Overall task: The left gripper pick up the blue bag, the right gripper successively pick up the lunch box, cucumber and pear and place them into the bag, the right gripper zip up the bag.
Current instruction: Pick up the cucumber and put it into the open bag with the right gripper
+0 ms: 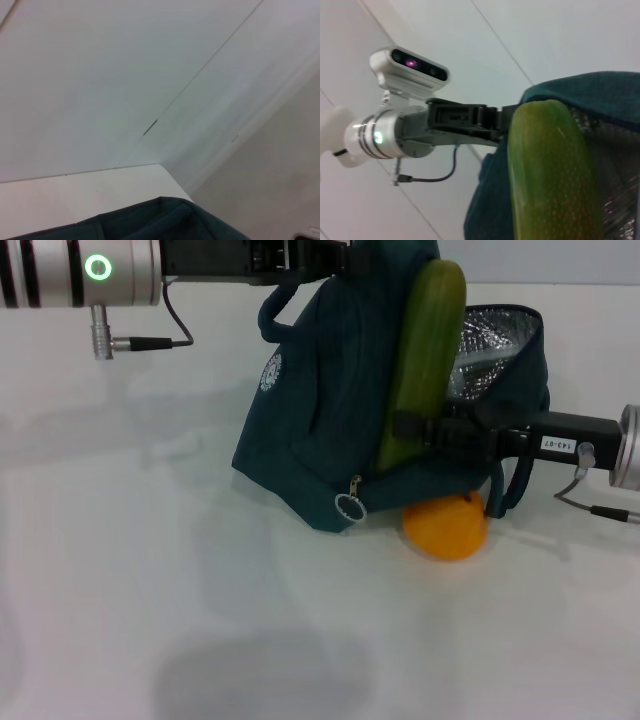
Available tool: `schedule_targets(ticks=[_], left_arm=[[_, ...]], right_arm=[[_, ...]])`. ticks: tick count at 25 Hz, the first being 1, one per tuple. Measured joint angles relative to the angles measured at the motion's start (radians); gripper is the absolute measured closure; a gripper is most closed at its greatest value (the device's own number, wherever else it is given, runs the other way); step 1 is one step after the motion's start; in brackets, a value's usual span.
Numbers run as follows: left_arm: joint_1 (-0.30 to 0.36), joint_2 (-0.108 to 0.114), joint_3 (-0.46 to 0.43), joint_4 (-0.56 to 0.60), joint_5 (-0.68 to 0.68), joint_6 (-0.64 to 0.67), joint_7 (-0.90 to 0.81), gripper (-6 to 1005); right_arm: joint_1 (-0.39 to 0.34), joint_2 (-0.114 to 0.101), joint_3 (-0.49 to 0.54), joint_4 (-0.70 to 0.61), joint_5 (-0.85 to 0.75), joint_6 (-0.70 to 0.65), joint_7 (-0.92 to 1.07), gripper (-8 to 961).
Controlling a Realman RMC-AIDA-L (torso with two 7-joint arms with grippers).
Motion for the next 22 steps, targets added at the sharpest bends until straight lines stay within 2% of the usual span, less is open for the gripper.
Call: schedule_targets(ticks=[9,22], left_arm=[[0.001,0.0,0.0,0.0,-0.008,0.011,0.002,922],[0.003,-0.001,0.003,0.0,-0.009,0.021,0.005,921]], right_arm=[[0.001,-0.008,-0.017,-0.008,-0.02,0.024,0.038,318],[-0.007,-0.007,-0.01,-0.058,-0.029,0.069,0.036,319]])
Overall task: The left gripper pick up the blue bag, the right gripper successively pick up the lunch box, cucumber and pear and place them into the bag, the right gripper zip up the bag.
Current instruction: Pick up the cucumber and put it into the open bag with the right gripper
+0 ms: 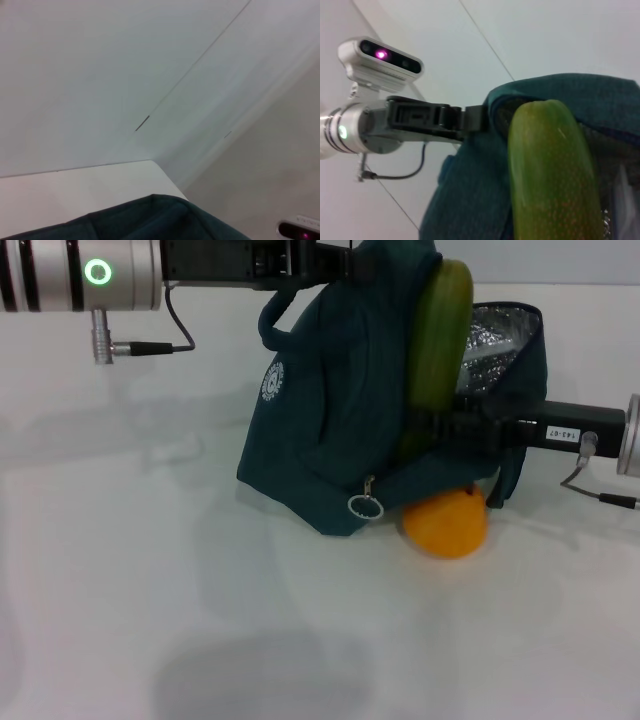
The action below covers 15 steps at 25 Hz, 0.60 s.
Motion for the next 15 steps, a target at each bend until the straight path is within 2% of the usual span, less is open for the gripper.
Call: schedule_targets(ticks=[6,13,15], left_arm=[[0.0,-0.001,0.0,0.0,-0.003,0.003,0.001,921],[0.0,-0.001,0.005,-0.01,-0.005,0.003,0.004,921],[0.0,-0.001,0.005,-0.011,-0.005,0.003,0.005,920]], right_arm=[[0.012,-0.002,-0.055,-0.02,-0.033,0.026,0.041,310],[0.004,-0.003,-0.053,-0.031,-0.032,-0.014,0.044,280],[-0.024,-0.004,-0.024,-0.064,-0.017,-0.024,0.042,271]])
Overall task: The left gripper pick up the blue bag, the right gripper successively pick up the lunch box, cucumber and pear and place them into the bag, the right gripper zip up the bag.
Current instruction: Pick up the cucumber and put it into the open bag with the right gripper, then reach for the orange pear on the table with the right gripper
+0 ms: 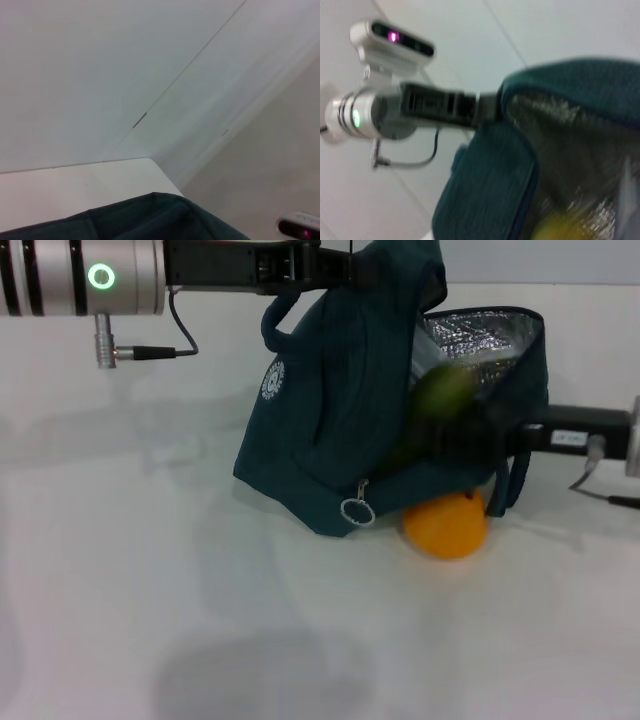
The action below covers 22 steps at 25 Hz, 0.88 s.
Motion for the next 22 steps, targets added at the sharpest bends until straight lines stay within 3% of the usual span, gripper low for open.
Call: schedule_targets(ticks=[6,9,15,22], left_arm=[[0.0,0.0,0.0,-0.001,0.0,0.0,0.001,920],[0.001,0.0,-0.001,-0.001,0.0,0.0,0.001,920],[0.009,0.001,-0.005,0.0,-0.001,0.0,0.004,920],[0.014,0.002,-0.009,-0.001,-0.001,-0.006,0.013,920]], right_arm=[[-0.024,0.001,0.031,-0.033,0.002,0.005,0.001,245],[-0.035,0.001,0.038,-0.036,0.004,-0.002,-0.001,188],[-0.138,0.001,0.126,-0.151,0.009,-0.164,-0.105,93],[-0.275,-0.035,0.163,-0.162,-0.034,-0.309,-0.438,94]])
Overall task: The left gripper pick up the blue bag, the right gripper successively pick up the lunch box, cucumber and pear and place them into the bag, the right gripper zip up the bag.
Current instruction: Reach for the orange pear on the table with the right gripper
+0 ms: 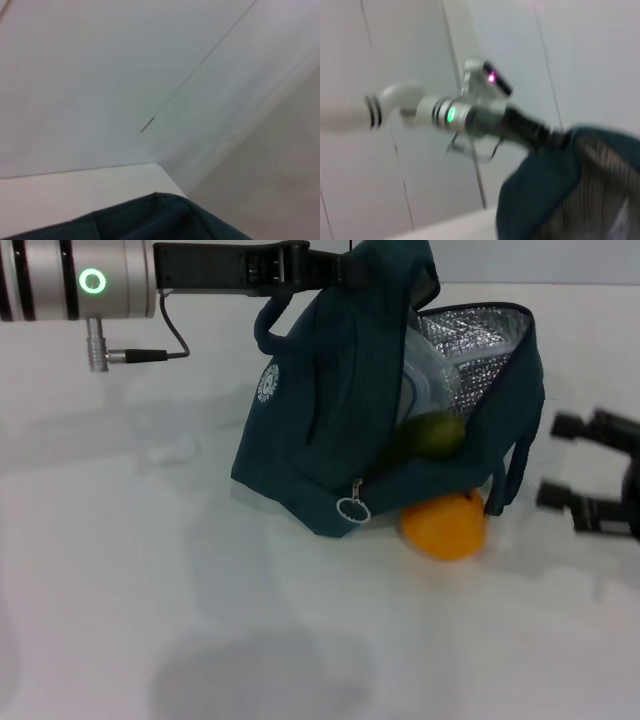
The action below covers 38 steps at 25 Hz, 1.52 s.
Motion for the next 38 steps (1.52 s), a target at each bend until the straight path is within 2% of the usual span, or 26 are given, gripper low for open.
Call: schedule_targets(ticks=[2,6,12,17,20,31,38], left_arm=[[0.0,0.001,-0.017,0.0,0.0,-0.006,0.011,919],[-0.003,0.004,-0.049,-0.013,0.0,-0.035,0.045,919],[-0.011,0.012,-0.051,-0.039,0.0,-0.085,0.092,919],[-0.003,0.012,-0.06,-0.048,0.0,-0.118,0.13,919],[-0.003,0.015,-0.06,-0.062,0.0,-0.129,0.142,919],[-0.005,0.017,-0.06,-0.063,0.0,-0.145,0.153,918],[-0.008,0.016,-0.06,-0.063,0.0,-0.146,0.157,918]], right_arm=[[-0.029,0.002,-0.001,0.003,-0.042,-0.001,-0.047,94],[-0.038,0.022,-0.001,0.042,-0.115,0.006,-0.074,95],[0.009,0.036,-0.006,0.138,-0.126,0.02,-0.118,95],[0.058,0.045,-0.023,0.183,-0.126,0.089,-0.119,96],[0.077,0.045,-0.027,0.197,-0.122,0.132,-0.112,96],[0.08,0.038,-0.015,0.174,-0.089,0.141,-0.121,98],[0.1,0.046,-0.015,0.178,-0.086,0.185,-0.142,135]])
